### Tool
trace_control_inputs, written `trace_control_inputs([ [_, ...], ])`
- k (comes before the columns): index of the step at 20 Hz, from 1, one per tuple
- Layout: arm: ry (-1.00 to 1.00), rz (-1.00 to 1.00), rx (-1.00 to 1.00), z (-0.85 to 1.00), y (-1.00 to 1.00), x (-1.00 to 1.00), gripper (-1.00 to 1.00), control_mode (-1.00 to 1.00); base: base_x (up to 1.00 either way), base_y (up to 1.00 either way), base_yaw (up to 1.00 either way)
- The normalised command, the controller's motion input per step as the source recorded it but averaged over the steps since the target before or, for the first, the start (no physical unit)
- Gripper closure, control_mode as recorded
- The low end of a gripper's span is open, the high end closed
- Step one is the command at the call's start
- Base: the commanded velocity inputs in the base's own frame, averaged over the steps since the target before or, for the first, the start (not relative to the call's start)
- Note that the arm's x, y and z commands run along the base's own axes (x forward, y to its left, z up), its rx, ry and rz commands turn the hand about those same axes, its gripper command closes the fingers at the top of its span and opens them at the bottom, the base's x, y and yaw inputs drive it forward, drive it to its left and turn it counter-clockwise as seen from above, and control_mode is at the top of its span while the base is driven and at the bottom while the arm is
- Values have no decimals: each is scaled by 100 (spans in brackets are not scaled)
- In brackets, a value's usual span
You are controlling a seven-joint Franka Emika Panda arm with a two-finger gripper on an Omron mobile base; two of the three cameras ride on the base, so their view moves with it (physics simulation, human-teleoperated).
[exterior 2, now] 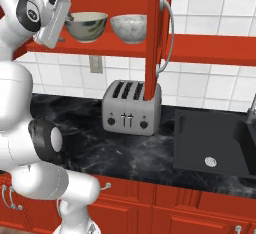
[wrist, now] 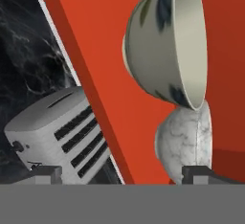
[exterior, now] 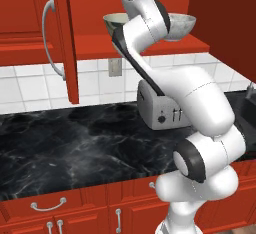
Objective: Move the bowls from the cabinet to the plates on the dining table.
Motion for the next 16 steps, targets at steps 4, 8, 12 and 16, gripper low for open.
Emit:
trace_control_inputs([
  [4,0,5,0,0,0,56,-100,-100,0,0,0],
  [8,0,6,-1,0,0,55,-100,-100,0,0,0],
  [12,0,6,-2,-4,0,51,-100,-100,0,0,0],
  [16,0,7,-4,-21,0,41,-100,-100,0,0,0],
])
